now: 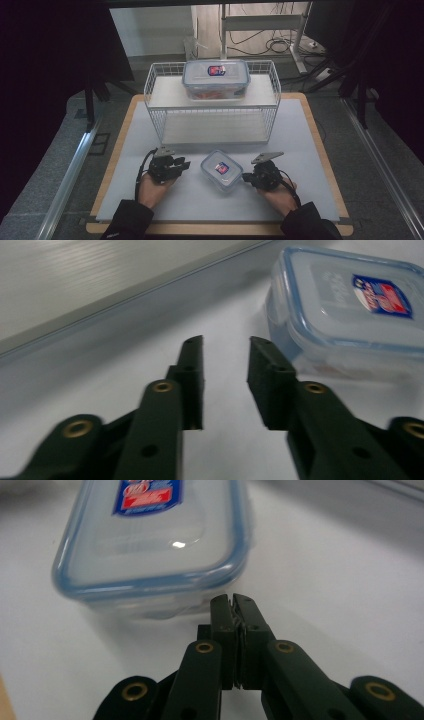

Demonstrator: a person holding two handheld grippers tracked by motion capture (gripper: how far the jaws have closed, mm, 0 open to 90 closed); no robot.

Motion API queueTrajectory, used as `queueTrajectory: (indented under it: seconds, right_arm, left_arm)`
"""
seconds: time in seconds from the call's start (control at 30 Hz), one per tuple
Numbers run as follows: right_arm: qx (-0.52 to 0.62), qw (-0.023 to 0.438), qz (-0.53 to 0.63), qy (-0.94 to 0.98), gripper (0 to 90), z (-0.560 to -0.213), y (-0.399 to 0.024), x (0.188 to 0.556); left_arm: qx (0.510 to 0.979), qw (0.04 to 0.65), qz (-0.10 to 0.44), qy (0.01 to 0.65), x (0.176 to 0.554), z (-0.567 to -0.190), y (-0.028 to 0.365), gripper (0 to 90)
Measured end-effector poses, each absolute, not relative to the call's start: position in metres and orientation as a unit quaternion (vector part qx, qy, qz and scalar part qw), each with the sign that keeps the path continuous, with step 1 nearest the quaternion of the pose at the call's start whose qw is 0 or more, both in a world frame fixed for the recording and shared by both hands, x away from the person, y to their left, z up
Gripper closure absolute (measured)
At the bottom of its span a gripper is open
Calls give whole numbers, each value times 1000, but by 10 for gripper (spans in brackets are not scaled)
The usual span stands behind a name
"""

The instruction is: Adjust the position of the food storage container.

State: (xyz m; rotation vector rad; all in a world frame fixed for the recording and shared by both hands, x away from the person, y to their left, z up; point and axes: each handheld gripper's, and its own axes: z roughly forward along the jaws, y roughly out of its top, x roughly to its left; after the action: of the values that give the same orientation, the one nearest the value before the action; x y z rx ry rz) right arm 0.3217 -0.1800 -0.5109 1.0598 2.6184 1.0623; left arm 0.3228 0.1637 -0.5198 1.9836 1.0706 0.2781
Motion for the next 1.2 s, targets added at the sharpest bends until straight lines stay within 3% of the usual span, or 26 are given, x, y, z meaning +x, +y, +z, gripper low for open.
queueTrajectory:
  seconds: [0.1,0.4,0.7,0.93,1.03,1.2]
  right_arm:
    - [357,63,353,863,885,-510,-180,326]
    - [359,65,346,864,890,-510,-176,329]
    - [355,62,332,872,887,-511,-171,332]
    - [341,39,333,878,882,-507,-181,298]
    - [326,64,320,887,888,-505,-171,295]
    - [337,65,318,884,896,-507,-168,308]
  left_arm:
    - [798,418,92,424,337,-530,150,769]
    - [817,410,76,397,336,-534,130,809]
    - [832,393,63,387,322,-532,127,777]
    - [824,403,54,394,322,-533,129,782]
    - [825,395,61,399,317,-531,128,817]
    - [831,379,61,403,305,-528,131,821]
